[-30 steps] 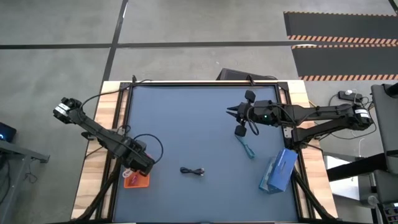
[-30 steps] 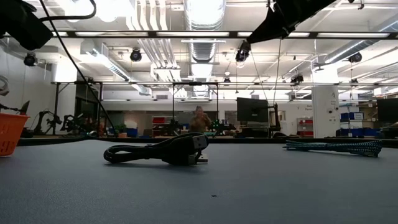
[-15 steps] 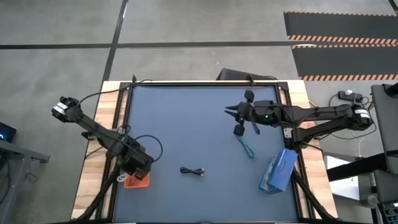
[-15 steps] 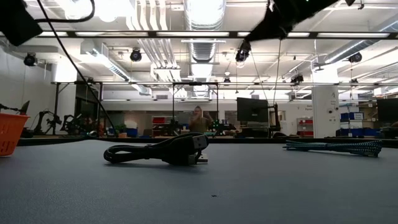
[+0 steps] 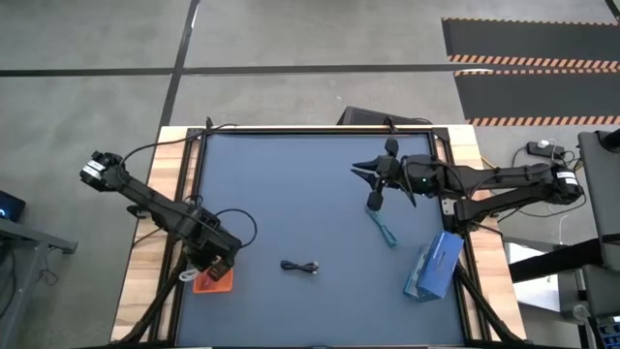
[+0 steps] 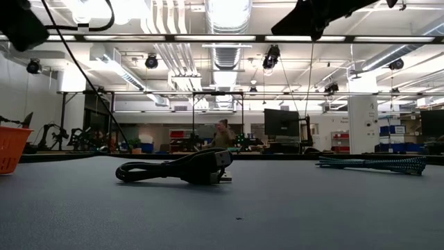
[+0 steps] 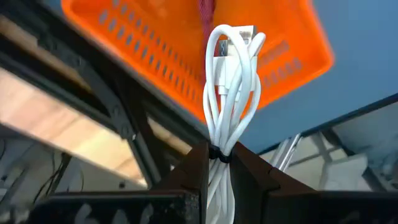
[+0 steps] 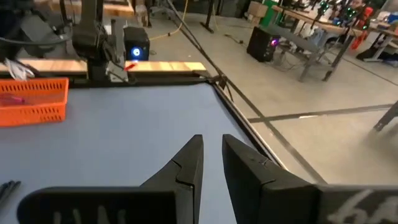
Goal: Pick and place USB-C Cables
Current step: Put the white charger cable into the orange bin
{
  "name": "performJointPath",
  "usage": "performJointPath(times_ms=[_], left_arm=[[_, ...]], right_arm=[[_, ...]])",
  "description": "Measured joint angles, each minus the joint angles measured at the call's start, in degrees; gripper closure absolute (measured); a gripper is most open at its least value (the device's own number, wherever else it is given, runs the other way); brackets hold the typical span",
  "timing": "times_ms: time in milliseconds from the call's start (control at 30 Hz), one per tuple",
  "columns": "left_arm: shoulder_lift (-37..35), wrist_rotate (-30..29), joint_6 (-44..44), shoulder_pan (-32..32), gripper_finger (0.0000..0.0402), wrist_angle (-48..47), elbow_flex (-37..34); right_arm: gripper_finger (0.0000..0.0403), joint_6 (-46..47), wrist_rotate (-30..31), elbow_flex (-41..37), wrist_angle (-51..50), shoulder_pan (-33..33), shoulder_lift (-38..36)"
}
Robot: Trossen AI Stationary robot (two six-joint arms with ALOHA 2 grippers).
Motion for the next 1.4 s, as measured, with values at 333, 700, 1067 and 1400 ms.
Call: performJointPath(times_ms=[333, 700, 1067, 1400], left_arm=[[1.10, -11.65, -1.87, -0.22, 0.0369, 2.38, -3.57], [1.90, -11.58, -6.42, -0.20, 0.0369, 3.13, -4.58], [4.19, -12.39, -5.96, -0.39, 0.0363, 8.08, -5.95], [3.63, -12.37, -6.39, -0.39, 0.0337, 8.04, -5.91]], right_arm=[[0.0351, 1.77, -0.10, -0.17, -1.20, 0.04, -0.04], [0.0351, 1.27, -0.09, -0.67, -1.05, -0.11, 2.09], [0.0351, 1.27, -0.12, -0.67, -1.79, 0.00, 1.75], [0.0351, 0.74, -0.12, -0.67, -2.42, 0.00, 1.56]])
